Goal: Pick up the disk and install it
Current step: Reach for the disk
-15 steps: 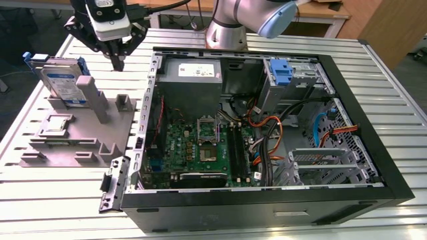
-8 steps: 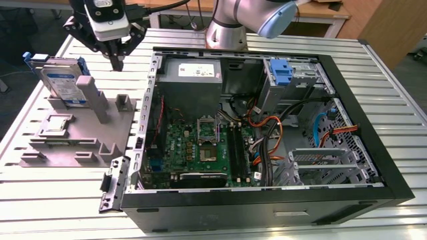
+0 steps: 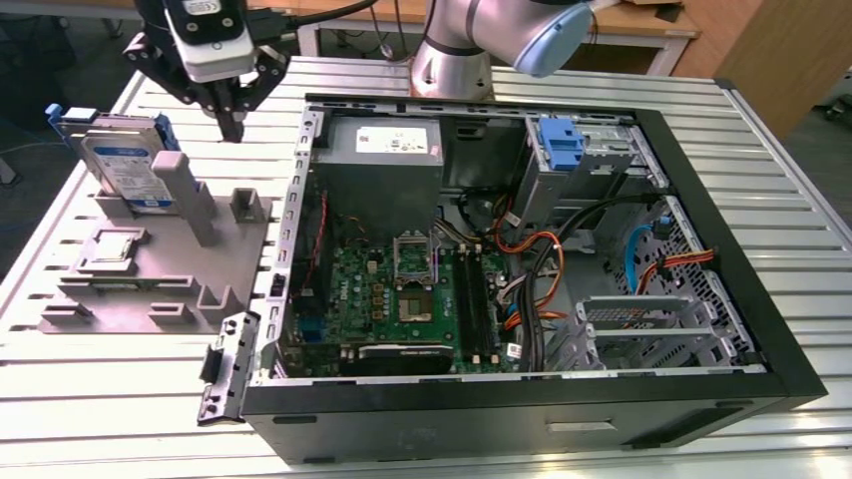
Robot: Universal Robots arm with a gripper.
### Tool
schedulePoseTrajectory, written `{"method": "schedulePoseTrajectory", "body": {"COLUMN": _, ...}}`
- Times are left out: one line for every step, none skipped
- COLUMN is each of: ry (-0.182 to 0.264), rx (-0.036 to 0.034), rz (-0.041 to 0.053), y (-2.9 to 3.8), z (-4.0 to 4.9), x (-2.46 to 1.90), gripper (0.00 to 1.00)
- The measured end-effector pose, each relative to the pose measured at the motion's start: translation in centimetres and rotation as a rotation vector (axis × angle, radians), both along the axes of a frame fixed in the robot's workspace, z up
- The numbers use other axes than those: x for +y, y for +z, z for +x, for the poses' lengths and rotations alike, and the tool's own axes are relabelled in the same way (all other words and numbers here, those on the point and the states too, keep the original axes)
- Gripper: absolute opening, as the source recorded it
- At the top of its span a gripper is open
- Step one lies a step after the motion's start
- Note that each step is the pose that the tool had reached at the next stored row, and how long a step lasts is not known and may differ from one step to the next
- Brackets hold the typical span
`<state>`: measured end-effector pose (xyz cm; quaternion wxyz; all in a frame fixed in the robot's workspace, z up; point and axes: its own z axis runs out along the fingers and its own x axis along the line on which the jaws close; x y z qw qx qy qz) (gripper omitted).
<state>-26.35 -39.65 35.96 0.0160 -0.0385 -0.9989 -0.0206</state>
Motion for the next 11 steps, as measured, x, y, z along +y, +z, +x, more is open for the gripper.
{"method": "schedulePoseTrajectory", "body": {"ry": 0.000, "rx": -0.0001, "rz": 0.0000, "y": -0.01, "z": -0.04, "x": 0.00, "gripper": 0.10}}
{"method": "schedulePoseTrajectory", "body": {"ry": 0.000, "rx": -0.0001, "rz": 0.0000, "y": -0.02, "z": -0.08, "x": 0.00, "gripper": 0.10}}
{"method": "schedulePoseTrajectory", "body": {"ry": 0.000, "rx": 0.0000, "rz": 0.0000, "y": -0.02, "z": -0.11, "x": 0.00, "gripper": 0.10}}
{"method": "schedulePoseTrajectory", "body": {"ry": 0.000, "rx": 0.0000, "rz": 0.0000, "y": -0.02, "z": -0.15, "x": 0.00, "gripper": 0.10}}
{"method": "schedulePoseTrajectory", "body": {"ry": 0.000, "rx": 0.0001, "rz": -0.0001, "y": -0.03, "z": -0.18, "x": 0.00, "gripper": 0.10}}
{"method": "schedulePoseTrajectory", "body": {"ry": 0.000, "rx": 0.0001, "rz": -0.0001, "y": -0.03, "z": -0.22, "x": 0.00, "gripper": 0.10}}
{"method": "schedulePoseTrajectory", "body": {"ry": 0.000, "rx": 0.0001, "rz": -0.0001, "y": -0.03, "z": -0.25, "x": 0.00, "gripper": 0.10}}
{"method": "schedulePoseTrajectory", "body": {"ry": 0.000, "rx": 0.0001, "rz": -0.0001, "y": -0.04, "z": -0.28, "x": 0.00, "gripper": 0.10}}
{"method": "schedulePoseTrajectory", "body": {"ry": 0.000, "rx": 0.0000, "rz": -0.0001, "y": -0.04, "z": -0.31, "x": 0.00, "gripper": 0.10}}
{"method": "schedulePoseTrajectory", "body": {"ry": 0.000, "rx": 0.0000, "rz": 0.0000, "y": -0.04, "z": -0.34, "x": 0.00, "gripper": 0.10}}
{"method": "schedulePoseTrajectory", "body": {"ry": 0.000, "rx": 0.0000, "rz": -0.0001, "y": -0.05, "z": -0.37, "x": 0.00, "gripper": 0.10}}
